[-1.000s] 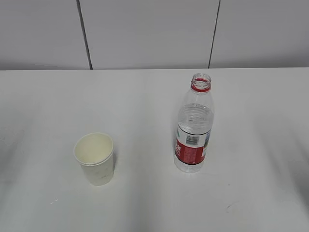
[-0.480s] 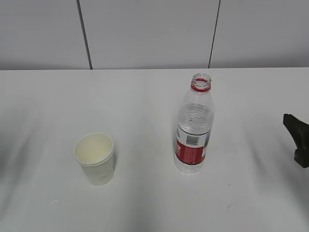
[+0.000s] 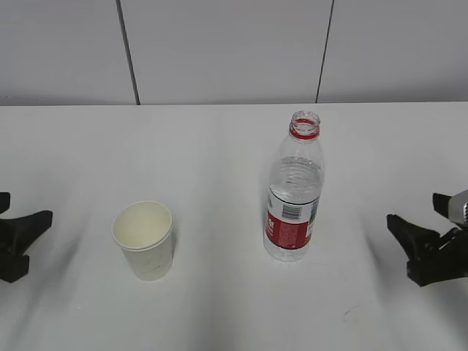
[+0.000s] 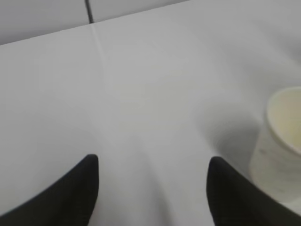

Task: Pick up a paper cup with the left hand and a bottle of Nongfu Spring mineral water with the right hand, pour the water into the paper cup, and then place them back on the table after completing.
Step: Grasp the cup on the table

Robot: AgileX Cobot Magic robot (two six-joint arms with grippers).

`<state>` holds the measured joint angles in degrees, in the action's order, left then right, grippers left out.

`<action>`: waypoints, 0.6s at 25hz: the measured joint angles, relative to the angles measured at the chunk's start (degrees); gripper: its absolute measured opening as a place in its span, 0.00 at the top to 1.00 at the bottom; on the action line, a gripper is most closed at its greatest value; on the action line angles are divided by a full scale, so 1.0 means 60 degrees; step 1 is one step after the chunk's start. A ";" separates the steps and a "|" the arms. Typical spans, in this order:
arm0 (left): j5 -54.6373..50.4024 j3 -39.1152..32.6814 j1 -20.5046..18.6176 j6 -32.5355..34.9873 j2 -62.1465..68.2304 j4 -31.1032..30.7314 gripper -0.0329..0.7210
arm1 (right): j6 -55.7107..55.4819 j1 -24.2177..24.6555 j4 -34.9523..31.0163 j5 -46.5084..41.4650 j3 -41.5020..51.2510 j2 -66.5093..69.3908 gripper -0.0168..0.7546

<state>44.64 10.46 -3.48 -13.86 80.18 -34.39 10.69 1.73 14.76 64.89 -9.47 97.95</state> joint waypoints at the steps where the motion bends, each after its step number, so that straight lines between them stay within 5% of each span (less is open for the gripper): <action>1: 0.0155 -0.0053 0.0000 0.0000 0.0056 -0.0211 0.36 | 0.0000 0.0000 0.0119 0.0000 -0.0022 0.0223 0.24; 15: 0.1596 -0.0100 0.0000 -0.0114 0.1304 -0.3222 0.37 | -0.0020 0.0000 0.1483 0.0109 -0.0265 0.0781 0.24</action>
<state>54.21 9.86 -3.48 -14.55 88.00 -53.72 10.57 1.73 23.66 65.54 -11.06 102.63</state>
